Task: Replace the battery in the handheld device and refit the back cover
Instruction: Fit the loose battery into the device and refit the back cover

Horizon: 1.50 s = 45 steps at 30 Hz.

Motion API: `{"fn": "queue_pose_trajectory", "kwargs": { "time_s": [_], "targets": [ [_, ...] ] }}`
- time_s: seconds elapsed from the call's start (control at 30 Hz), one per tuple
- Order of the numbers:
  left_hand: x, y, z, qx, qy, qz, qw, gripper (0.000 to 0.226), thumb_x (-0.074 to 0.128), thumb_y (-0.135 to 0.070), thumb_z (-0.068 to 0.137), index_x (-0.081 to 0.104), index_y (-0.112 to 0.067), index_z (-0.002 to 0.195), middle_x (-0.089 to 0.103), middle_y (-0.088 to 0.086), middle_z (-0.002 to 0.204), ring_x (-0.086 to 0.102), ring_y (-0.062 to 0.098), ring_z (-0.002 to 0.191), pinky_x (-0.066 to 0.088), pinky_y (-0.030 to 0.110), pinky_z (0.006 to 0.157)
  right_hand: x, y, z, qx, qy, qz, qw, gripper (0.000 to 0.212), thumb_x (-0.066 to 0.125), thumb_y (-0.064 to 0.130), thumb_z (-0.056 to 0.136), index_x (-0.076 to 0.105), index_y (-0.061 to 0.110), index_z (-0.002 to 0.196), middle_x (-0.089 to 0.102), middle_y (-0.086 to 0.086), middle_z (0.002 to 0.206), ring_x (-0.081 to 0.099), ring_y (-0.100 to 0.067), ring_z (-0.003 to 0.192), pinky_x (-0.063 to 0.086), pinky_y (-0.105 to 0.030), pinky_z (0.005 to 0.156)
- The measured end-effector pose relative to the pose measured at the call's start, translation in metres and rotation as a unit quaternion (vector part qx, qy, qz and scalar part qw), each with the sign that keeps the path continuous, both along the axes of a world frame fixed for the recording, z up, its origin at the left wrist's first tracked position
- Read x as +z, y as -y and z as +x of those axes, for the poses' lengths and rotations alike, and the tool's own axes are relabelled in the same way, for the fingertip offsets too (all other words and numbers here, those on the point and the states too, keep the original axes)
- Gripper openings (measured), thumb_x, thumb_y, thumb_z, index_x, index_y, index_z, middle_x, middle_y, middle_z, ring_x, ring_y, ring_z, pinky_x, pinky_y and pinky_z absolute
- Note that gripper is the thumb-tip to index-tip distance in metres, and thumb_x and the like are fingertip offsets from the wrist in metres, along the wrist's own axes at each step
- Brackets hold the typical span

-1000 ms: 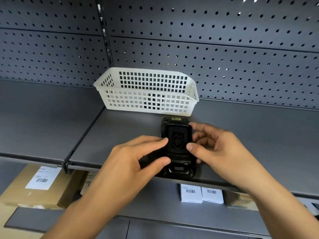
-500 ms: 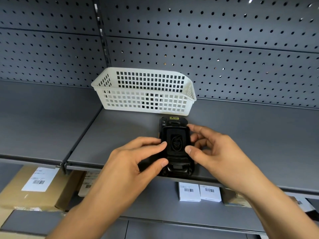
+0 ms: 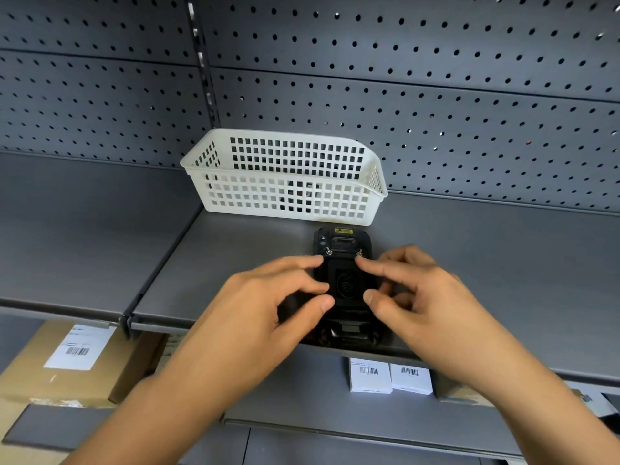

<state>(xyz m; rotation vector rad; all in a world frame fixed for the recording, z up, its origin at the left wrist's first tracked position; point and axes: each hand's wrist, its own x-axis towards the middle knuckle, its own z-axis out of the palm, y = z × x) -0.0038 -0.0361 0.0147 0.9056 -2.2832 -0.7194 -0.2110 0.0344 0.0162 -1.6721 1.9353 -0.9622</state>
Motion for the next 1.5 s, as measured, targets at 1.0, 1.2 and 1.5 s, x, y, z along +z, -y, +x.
{"fn": "queue_pose_trajectory", "kwargs": {
  "time_s": [1.0, 1.2, 1.5],
  "targets": [
    [0.01, 0.076, -0.026, -0.08, 0.07, 0.068, 0.992, 0.017, 0.074, -0.042, 0.081, 0.069, -0.041, 0.097, 0.058, -0.014, 0.096, 0.056, 0.007, 0.081, 0.042, 0.014, 0.065, 0.007, 0.041, -0.037, 0.067, 0.041, -0.004, 0.997, 0.021, 0.079, 0.032, 0.073, 0.073, 0.029, 0.092, 0.064, 0.0, 0.093, 0.062, -0.01, 0.08, 0.048, -0.02, 0.08],
    [0.007, 0.074, -0.027, -0.069, 0.059, 0.072, 0.993, 0.017, 0.073, -0.042, 0.08, 0.07, -0.036, 0.095, 0.059, -0.012, 0.092, 0.055, 0.007, 0.078, 0.046, 0.022, 0.07, 0.006, 0.041, -0.037, 0.054, 0.047, 0.004, 0.997, 0.018, 0.08, 0.031, 0.073, 0.073, 0.027, 0.088, 0.065, 0.004, 0.09, 0.063, -0.013, 0.08, 0.051, -0.03, 0.082],
    [-0.006, 0.058, -0.028, 0.007, 0.018, 0.081, 0.997, 0.015, 0.072, -0.042, 0.082, 0.071, -0.037, 0.097, 0.062, -0.013, 0.082, 0.053, -0.003, 0.072, 0.037, 0.006, 0.06, 0.001, 0.038, -0.032, 0.015, 0.069, -0.005, 0.998, 0.016, 0.08, 0.03, 0.073, 0.073, 0.026, 0.087, 0.067, 0.006, 0.085, 0.062, -0.006, 0.075, 0.05, -0.023, 0.076]
  ]
}}
